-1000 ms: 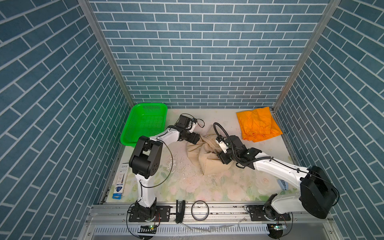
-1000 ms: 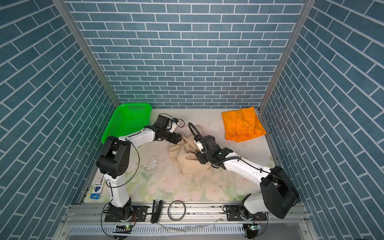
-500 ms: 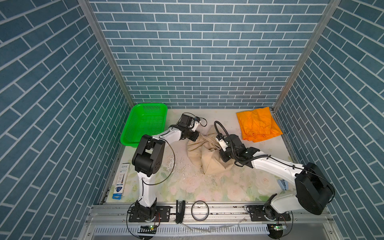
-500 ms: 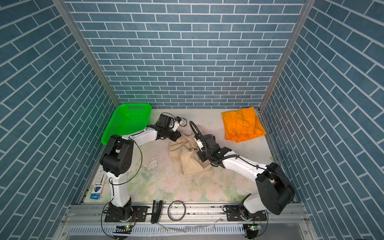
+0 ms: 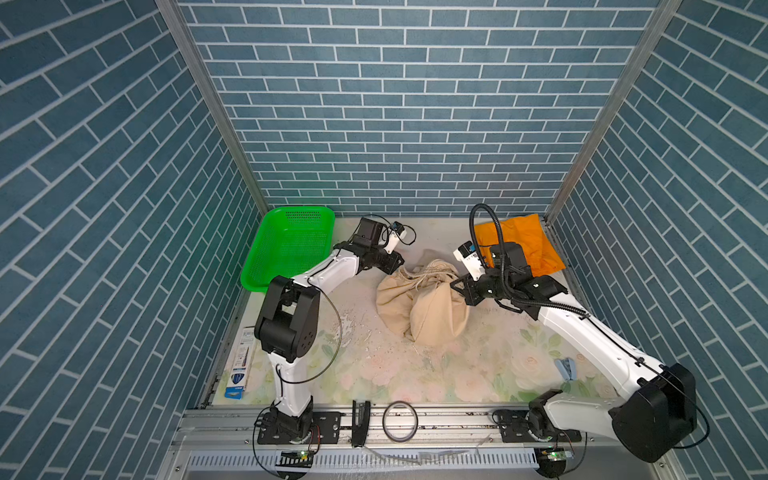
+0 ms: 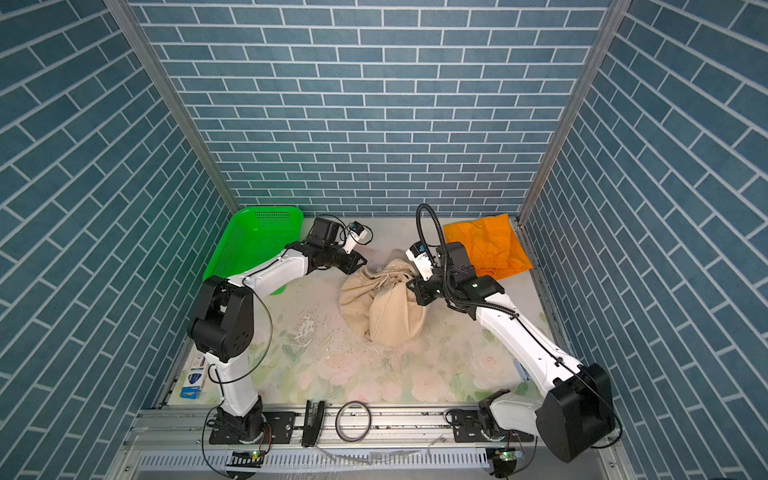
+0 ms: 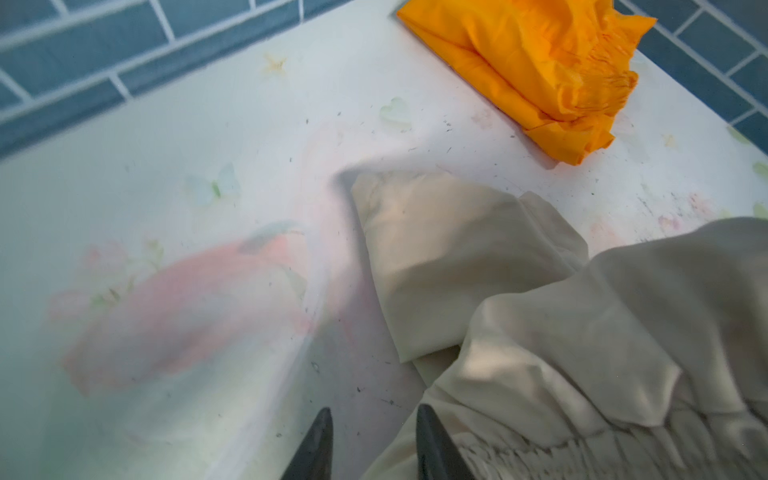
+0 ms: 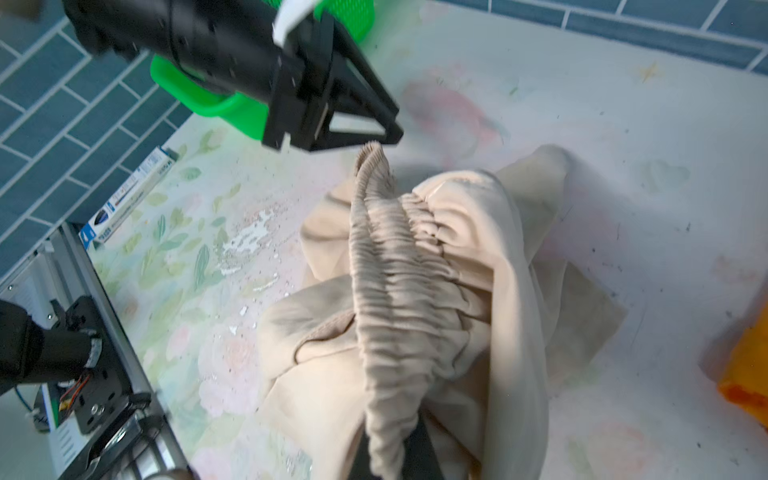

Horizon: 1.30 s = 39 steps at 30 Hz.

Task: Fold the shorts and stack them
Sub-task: 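Grasp the waistband with the left gripper beside the right gripper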

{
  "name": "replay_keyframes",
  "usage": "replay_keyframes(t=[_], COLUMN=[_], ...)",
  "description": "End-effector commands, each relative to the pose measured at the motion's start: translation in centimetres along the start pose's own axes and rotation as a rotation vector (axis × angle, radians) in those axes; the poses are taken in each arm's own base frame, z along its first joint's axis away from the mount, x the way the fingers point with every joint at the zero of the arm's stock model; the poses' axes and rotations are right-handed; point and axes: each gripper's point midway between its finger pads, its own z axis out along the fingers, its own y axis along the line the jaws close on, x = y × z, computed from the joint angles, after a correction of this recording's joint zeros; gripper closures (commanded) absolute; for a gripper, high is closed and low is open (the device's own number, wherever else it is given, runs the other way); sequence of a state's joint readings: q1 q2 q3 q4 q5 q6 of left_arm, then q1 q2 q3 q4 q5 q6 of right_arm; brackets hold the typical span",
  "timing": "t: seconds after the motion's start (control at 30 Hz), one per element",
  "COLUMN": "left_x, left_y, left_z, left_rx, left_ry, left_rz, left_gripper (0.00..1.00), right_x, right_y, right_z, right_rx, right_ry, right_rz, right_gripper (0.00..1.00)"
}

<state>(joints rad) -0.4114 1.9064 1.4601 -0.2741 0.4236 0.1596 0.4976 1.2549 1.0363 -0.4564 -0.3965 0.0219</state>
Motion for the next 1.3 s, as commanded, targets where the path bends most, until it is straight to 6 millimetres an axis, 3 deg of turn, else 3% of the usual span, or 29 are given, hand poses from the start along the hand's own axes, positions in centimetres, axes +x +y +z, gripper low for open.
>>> replay_keyframes(t=[0.0, 0.3, 0.53, 0.67, 0.77, 0.9, 1.07, 1.27], left_x=[1.0, 2.6, 4.2, 5.1, 5.1, 5.0, 4.4, 4.7], left_y=[-0.7, -1.8, -2.3, -2.1, -2.0, -1.9, -1.0, -2.2], left_z=[1.0, 3.7, 4.1, 3.2, 2.3, 1.2, -0.6, -2.1], left_rx=[0.057, 0.183, 0.205, 0.175, 0.163, 0.145, 0.111, 0.143], left_ry=[0.058, 0.123, 0.166, 0.189, 0.198, 0.187, 0.167, 0.160], left_rz=[0.017, -0.020, -0.059, -0.067, -0.091, -0.096, -0.095, -0.065], left_gripper=[0.46, 0.31, 0.35, 0.34, 0.25, 0.21, 0.23, 0.26], right_x=[2.5, 2.7, 2.3, 2.5, 2.6, 2.9, 3.2, 3.3], right_y=[0.8, 0.8, 0.4, -0.2, -0.2, -0.3, -0.2, -0.3], right_z=[-0.6, 0.2, 0.5, 0.6, 0.8, 1.0, 1.1, 1.0], right_rx=[-0.058, -0.121, -0.105, -0.071, -0.079, -0.080, -0.082, -0.079], right_ry=[0.057, 0.011, 0.001, 0.006, 0.007, 0.011, 0.013, 0.004], right_rz=[0.004, 0.053, 0.062, 0.066, 0.068, 0.073, 0.075, 0.079], right_gripper=[1.00, 1.00, 1.00, 1.00, 1.00, 1.00, 1.00, 1.00])
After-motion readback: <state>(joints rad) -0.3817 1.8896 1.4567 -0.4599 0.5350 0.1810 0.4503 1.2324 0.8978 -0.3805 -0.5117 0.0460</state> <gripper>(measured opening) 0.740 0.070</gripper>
